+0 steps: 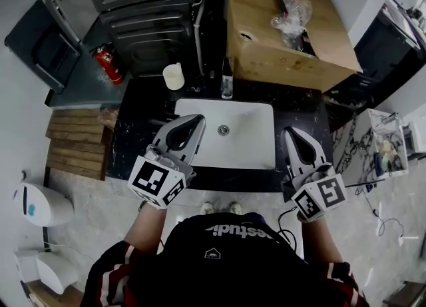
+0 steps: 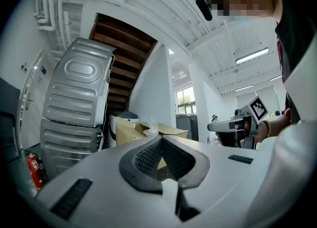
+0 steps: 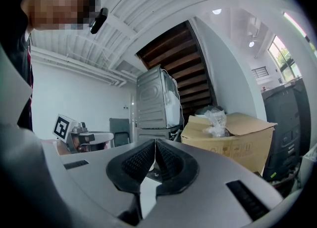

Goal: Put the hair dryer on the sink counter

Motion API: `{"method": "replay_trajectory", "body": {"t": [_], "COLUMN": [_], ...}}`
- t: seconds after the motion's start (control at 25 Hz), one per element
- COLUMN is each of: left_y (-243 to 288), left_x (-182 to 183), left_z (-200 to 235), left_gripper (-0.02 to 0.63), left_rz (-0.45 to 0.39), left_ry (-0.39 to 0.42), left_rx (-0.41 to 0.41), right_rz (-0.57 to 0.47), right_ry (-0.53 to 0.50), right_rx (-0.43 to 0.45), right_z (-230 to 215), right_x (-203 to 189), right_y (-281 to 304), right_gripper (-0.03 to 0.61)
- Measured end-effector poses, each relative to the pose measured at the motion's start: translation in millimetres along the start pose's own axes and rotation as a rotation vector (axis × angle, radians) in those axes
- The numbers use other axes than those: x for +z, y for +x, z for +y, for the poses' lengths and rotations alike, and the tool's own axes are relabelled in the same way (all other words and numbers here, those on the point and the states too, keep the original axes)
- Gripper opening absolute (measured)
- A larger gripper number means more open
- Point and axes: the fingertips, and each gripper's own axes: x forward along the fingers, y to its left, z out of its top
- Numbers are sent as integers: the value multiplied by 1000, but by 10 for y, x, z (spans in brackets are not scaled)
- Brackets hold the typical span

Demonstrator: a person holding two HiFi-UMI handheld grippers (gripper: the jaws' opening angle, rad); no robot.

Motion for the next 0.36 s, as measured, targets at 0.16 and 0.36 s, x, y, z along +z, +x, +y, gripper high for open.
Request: {"method": "replay_trajectory", "body": {"t": [0.16, 0.36], "left_y": [21, 27], "left_x": [-34, -38], "left_z": [3, -10], "left_gripper": [15, 15], "left_rz": [7, 14], "left_ry": [-9, -15], "left_rx": [0, 0], "right_rz": [6, 8], "right_ry": [-21, -24], "right_rx": [-10, -7], "right_z": [-9, -8], "right_x": [4, 27], "right_y": [-8, -14], "right_gripper": [40, 40]}}
